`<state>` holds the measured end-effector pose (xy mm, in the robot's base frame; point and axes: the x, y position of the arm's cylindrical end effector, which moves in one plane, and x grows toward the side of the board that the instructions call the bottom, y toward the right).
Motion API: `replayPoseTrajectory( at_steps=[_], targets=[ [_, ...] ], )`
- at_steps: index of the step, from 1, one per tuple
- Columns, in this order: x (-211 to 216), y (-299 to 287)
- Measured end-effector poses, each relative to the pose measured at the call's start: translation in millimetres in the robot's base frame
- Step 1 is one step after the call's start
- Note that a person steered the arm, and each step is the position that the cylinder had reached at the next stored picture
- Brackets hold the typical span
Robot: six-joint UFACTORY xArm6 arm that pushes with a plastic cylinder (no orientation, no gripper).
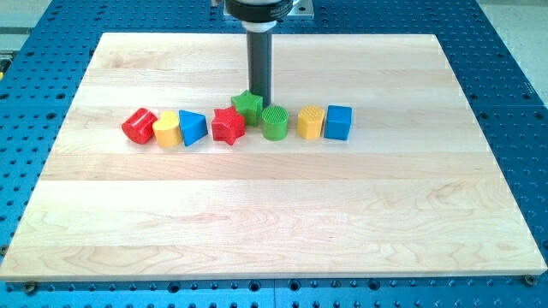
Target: Group up all the blocks at the center of the board
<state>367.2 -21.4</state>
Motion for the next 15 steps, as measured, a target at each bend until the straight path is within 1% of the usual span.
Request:
replayPoseTrajectory(
  at_steps=[1, 2, 3, 4, 5, 6, 7, 8, 9, 10, 11, 12, 13, 14, 15],
  targets=[
    [-18, 86],
    [14, 197],
    [47, 166],
    [47, 104],
    [56, 99],
    [93, 92],
    [83, 67],
    [56, 71],
    [42, 75],
    [31, 121],
    [15, 98],
    [19, 62],
    [24, 93],
    [75, 104],
    [130, 40]
  ],
)
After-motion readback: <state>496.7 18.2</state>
